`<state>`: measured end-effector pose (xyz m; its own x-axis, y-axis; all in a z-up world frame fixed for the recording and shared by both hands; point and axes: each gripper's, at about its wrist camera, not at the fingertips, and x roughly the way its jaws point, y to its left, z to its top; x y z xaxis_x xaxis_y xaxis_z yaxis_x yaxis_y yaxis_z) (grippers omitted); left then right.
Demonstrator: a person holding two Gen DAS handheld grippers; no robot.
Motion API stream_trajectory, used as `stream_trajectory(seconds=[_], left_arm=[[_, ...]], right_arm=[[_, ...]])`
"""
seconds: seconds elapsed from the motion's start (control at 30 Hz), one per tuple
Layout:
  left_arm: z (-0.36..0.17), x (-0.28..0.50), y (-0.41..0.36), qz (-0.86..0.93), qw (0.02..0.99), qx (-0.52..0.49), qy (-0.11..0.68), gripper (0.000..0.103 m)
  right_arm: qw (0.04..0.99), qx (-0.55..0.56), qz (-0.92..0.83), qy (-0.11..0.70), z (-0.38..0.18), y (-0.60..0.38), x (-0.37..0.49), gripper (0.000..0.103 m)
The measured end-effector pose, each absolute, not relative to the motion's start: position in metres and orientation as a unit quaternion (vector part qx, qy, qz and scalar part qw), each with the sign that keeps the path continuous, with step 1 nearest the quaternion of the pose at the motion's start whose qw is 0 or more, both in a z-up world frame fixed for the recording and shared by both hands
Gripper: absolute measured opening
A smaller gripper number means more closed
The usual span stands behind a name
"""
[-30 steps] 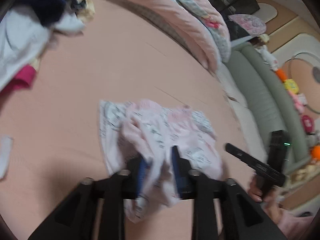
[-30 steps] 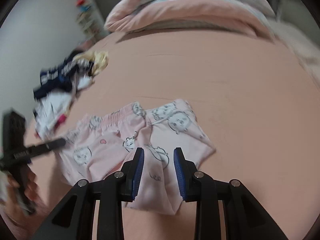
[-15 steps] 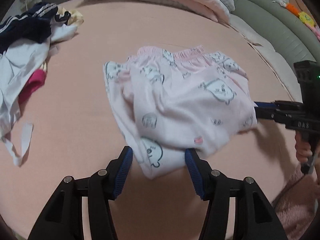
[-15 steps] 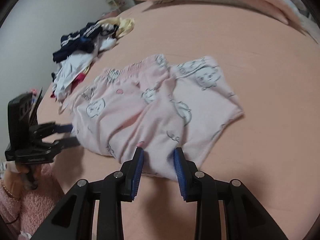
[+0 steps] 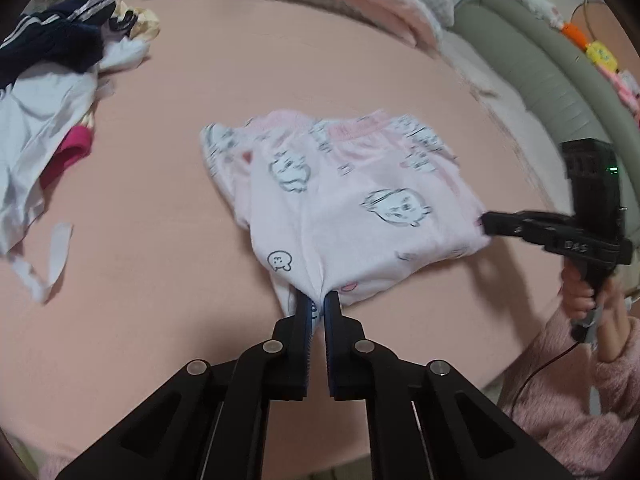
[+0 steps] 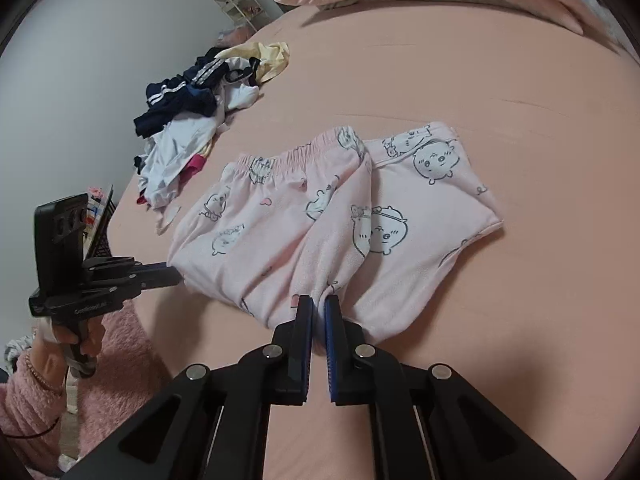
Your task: Fold clothes
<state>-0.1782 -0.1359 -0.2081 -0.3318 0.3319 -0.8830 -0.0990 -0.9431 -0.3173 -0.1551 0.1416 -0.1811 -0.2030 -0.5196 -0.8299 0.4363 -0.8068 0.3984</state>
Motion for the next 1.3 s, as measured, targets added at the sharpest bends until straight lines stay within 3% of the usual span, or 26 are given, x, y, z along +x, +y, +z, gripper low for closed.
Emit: stream_trajectory(seconds=[0.13,0.3,0.4,0.6,0.67,0.77,0.8,0.9,0.93,1.0,1.07,1.1,1.2,1.3], left_arm=[[-0.226,-0.177,-0.147,0.793,0.094,-0.590,-0.119,0.005],[-0.193,-0.177,-0.152,0.837,0.083,-0.521,-0.145,0.005],[-0.185,-0.196,-0.130,0.843,0.134,-0.500,-0.144,0.005],[-0.243,-0.231,-0.096,0.787,0.137,-0.593,-0.097,0.005],[-0.238,-0.227,-0.112,0.788,0.132,-0.591,-0.111,0.005],[-0.222,-0.223,-0.135,0.813,0.063,-0.578,-0.031,0.005],[-0.217,-0.224,-0.144,0.820,0.043,-0.570,-0.019,0.005],[-0.207,-0.233,-0.170,0.832,0.085,-0.530,-0.141,0.005],[-0.205,-0.236,-0.175,0.834,0.092,-0.512,-0.182,0.006],[-0.208,-0.242,-0.179,0.833,0.087,-0.497,-0.226,0.014],[-0.216,-0.245,-0.180,0.828,0.077,-0.507,-0.225,0.053],[-0.221,-0.244,-0.180,0.825,0.081,-0.511,-0.228,0.058],[-0.236,-0.244,-0.177,0.814,0.091,-0.523,-0.237,0.059],[-0.246,-0.245,-0.165,0.819,0.085,-0.528,-0.209,0.059]], right_arm=[[0.210,0.557,-0.801,0.059,-0.197,0.144,-0.144,0.004],[0.223,0.526,-0.821,-0.012,-0.179,0.163,-0.138,0.004],[0.252,0.503,-0.827,0.017,-0.162,0.136,-0.132,0.004],[0.241,0.542,-0.800,0.090,-0.209,0.084,-0.151,0.001],[0.233,0.550,-0.798,0.079,-0.223,0.099,-0.160,0.000],[0.207,0.543,-0.810,0.078,-0.211,0.115,-0.166,0.000],[0.196,0.541,-0.814,0.081,-0.207,0.120,-0.169,0.007],[0.162,0.533,-0.825,0.090,-0.195,0.134,-0.175,0.009],[0.165,0.542,-0.823,0.049,-0.194,0.141,-0.182,0.012],[0.161,0.562,-0.810,-0.037,-0.197,0.157,-0.194,0.038],[0.147,0.569,-0.807,-0.065,-0.199,0.167,-0.194,0.046],[0.142,0.567,-0.810,-0.056,-0.198,0.167,-0.191,0.046],[0.149,0.561,-0.814,-0.028,-0.199,0.162,-0.180,0.053],[0.159,0.581,-0.797,-0.051,-0.214,0.161,-0.187,0.056]])
